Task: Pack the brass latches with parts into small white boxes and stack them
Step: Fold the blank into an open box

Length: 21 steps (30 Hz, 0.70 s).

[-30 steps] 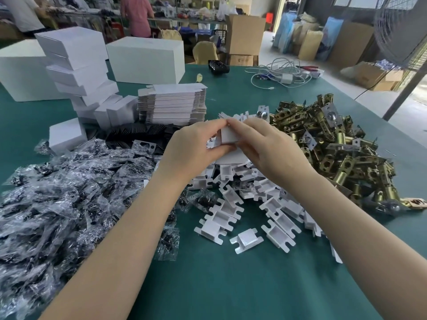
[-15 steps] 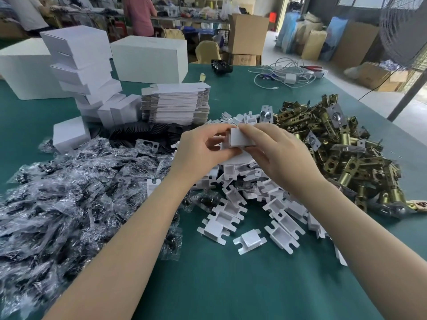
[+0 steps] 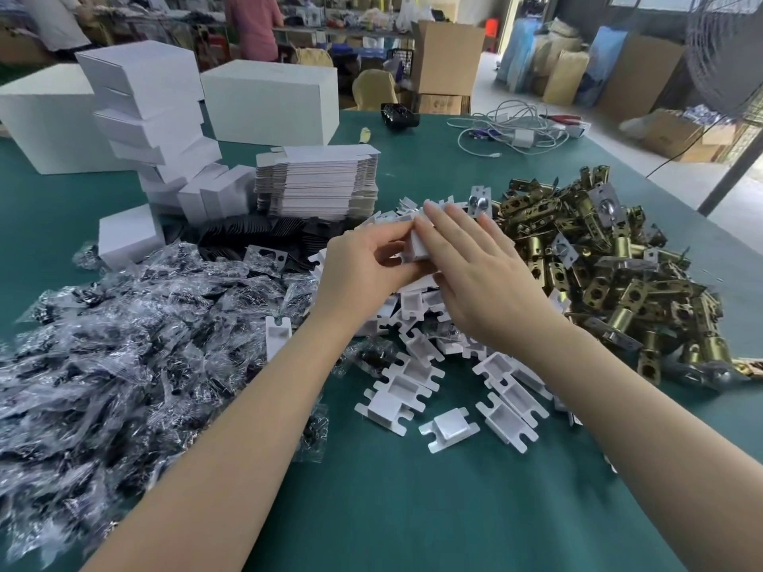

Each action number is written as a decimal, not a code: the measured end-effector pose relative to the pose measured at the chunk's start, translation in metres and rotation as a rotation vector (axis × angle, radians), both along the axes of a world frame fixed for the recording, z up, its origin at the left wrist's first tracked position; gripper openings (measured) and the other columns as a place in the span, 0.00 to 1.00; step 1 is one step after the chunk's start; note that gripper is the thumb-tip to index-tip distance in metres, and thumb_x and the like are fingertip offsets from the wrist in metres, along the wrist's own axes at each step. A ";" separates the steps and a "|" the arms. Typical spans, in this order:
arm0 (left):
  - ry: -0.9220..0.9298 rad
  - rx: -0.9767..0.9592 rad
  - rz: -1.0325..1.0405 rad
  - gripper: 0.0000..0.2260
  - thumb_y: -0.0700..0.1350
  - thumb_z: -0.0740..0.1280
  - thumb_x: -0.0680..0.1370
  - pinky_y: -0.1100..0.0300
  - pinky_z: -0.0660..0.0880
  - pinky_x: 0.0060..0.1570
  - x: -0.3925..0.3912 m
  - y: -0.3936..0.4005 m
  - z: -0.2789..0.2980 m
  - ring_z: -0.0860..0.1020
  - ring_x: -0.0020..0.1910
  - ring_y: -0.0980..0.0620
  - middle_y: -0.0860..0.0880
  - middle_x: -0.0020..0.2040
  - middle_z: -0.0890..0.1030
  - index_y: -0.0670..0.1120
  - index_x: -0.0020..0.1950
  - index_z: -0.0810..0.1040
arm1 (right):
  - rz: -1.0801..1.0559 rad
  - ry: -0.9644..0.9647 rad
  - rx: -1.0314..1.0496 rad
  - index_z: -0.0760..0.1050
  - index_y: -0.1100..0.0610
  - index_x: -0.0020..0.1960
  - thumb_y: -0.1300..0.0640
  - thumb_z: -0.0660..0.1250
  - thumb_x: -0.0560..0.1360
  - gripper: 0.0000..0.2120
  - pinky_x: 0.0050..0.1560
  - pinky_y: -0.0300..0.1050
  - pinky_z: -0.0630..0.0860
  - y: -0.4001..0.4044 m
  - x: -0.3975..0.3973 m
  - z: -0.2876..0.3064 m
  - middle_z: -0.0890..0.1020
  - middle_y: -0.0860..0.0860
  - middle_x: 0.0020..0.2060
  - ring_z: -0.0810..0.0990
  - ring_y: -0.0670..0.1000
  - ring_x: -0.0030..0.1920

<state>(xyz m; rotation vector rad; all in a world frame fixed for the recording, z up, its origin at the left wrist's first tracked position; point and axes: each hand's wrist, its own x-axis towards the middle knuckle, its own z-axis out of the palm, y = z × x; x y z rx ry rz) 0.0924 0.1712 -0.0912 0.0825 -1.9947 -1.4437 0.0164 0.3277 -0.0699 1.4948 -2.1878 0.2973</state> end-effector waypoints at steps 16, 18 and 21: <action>-0.313 0.459 -0.328 0.39 0.71 0.72 0.60 0.56 0.81 0.38 0.014 -0.011 0.027 0.80 0.47 0.46 0.48 0.65 0.78 0.52 0.65 0.74 | 0.149 -0.139 -0.359 0.81 0.54 0.51 0.60 0.71 0.73 0.08 0.67 0.53 0.66 0.019 0.000 -0.002 0.77 0.56 0.62 0.69 0.54 0.68; -0.305 0.495 -0.299 0.34 0.64 0.68 0.69 0.60 0.78 0.35 0.011 -0.005 0.025 0.80 0.46 0.53 0.49 0.68 0.76 0.57 0.74 0.66 | 0.239 -0.184 -0.217 0.75 0.45 0.56 0.51 0.66 0.75 0.10 0.65 0.45 0.66 0.025 0.004 -0.005 0.72 0.44 0.66 0.62 0.33 0.69; -0.221 0.512 -0.260 0.33 0.49 0.68 0.75 0.50 0.79 0.55 0.010 -0.002 0.018 0.81 0.58 0.49 0.50 0.59 0.83 0.55 0.78 0.60 | 0.247 0.089 -0.198 0.72 0.50 0.66 0.66 0.69 0.72 0.25 0.67 0.54 0.69 0.033 0.002 -0.013 0.69 0.56 0.67 0.66 0.52 0.69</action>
